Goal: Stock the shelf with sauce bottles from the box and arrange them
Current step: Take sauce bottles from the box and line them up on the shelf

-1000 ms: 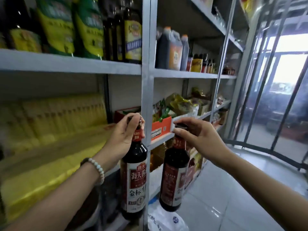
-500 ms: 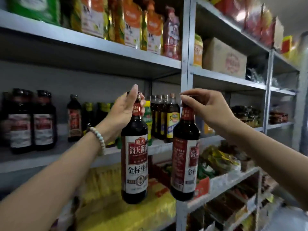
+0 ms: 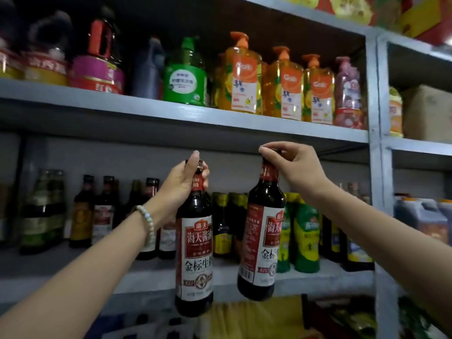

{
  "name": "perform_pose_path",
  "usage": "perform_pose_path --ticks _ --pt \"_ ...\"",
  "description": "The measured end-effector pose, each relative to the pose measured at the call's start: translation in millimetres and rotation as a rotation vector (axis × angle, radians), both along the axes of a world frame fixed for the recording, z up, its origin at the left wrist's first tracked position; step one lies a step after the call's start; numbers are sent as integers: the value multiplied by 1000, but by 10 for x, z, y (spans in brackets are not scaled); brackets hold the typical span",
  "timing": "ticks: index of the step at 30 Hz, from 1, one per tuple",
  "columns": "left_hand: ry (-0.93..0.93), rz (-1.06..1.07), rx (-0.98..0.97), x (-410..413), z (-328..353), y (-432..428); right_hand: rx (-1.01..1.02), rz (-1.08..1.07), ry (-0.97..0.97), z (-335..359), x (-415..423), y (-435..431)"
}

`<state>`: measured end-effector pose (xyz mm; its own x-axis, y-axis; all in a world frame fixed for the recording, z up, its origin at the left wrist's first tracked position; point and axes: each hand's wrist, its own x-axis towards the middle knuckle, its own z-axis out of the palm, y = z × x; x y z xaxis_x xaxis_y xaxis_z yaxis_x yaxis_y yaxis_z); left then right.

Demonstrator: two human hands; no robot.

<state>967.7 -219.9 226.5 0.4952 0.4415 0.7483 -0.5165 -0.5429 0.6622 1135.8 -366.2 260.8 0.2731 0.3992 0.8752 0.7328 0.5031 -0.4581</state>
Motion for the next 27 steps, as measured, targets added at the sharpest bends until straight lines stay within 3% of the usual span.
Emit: perform_pose_path --ticks 9,20,27 --pt "12 80 23 -401 188 1003 53 37 38 127 -252 1201" --pt "35 210 -72 -479 76 1748 -66 97 25 -7 -233 2179" --pt "87 276 -18 -455 -62 1939 -155 135 37 -169 -261 2466"
